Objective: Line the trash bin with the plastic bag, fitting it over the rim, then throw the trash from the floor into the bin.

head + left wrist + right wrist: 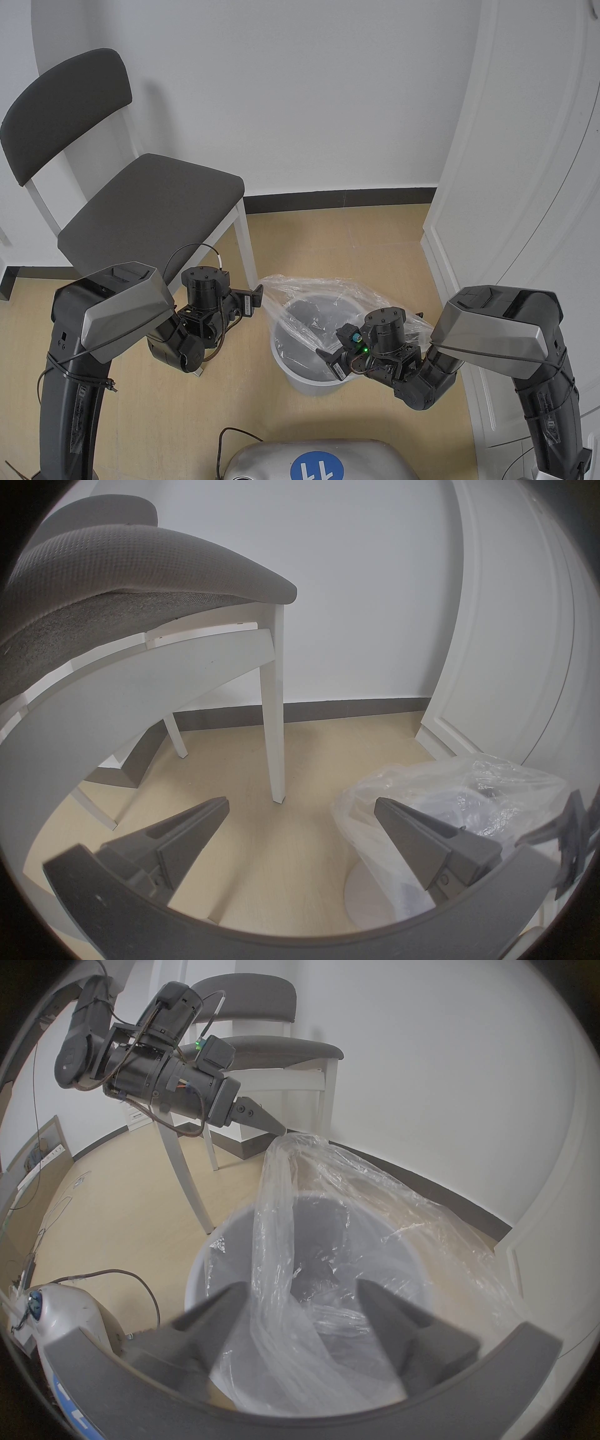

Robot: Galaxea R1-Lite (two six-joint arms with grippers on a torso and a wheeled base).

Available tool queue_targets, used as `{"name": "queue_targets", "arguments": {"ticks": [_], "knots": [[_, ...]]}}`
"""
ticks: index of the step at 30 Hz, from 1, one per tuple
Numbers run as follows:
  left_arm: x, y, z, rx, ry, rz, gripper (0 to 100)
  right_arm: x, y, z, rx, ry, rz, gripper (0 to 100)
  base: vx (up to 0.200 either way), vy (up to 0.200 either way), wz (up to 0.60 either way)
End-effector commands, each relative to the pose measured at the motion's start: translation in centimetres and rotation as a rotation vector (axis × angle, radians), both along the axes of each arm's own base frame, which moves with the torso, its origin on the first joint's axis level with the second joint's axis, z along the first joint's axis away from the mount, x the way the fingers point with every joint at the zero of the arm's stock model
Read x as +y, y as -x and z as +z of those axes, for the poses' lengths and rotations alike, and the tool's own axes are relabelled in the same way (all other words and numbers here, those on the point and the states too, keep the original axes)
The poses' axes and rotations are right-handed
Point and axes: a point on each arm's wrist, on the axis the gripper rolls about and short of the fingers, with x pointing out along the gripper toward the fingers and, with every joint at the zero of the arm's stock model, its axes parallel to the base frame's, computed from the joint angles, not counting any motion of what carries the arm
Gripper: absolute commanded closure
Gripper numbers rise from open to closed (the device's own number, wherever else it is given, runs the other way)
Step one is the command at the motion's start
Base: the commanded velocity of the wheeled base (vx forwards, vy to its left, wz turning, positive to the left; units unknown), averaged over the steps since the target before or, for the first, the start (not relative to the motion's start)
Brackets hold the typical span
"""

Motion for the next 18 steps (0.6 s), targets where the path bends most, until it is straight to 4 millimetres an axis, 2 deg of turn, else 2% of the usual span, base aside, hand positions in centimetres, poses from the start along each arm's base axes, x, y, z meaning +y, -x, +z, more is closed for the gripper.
{"name": "queue_targets", "arguments": {"ticks": [1,3,4,6,10,14,17,18], "knots": [[0.0,0.0,0.0,-0.001,0.000,0.001,0,0.0,0.1,0.8,-0.027,-0.016,0.002,100,0.000,0.000,0.00],[0.0,0.0,0.0,-0.001,0.000,0.001,0,0.0,0.1,0.8,-0.027,-0.016,0.002,100,0.000,0.000,0.00],[0.0,0.0,0.0,-0.001,0.002,0.002,0,-0.3,0.0,2.8,-0.071,-0.041,-0.006,100,0.000,0.000,0.00],[0.0,0.0,0.0,-0.001,0.002,0.002,0,-0.9,-0.6,4.3,-0.109,-0.050,-0.020,100,0.000,0.000,0.00],[0.0,0.0,0.0,-0.003,0.002,0.000,0,-2.0,-1.3,5.4,-0.140,-0.051,-0.044,100,0.000,0.000,0.00],[0.0,0.0,0.1,-0.013,0.005,0.001,0,-1.9,-0.8,5.9,-0.144,-0.054,-0.036,100,0.000,0.000,0.00],[0.1,0.0,0.3,-0.017,0.006,0.001,0,-1.2,0.4,6.2,-0.138,-0.053,-0.006,100,0.000,0.000,0.00],[0.1,0.1,0.9,-0.027,0.010,0.001,0,-0.3,1.5,5.9,-0.129,-0.051,0.026,100,0.000,0.000,0.00]]}}
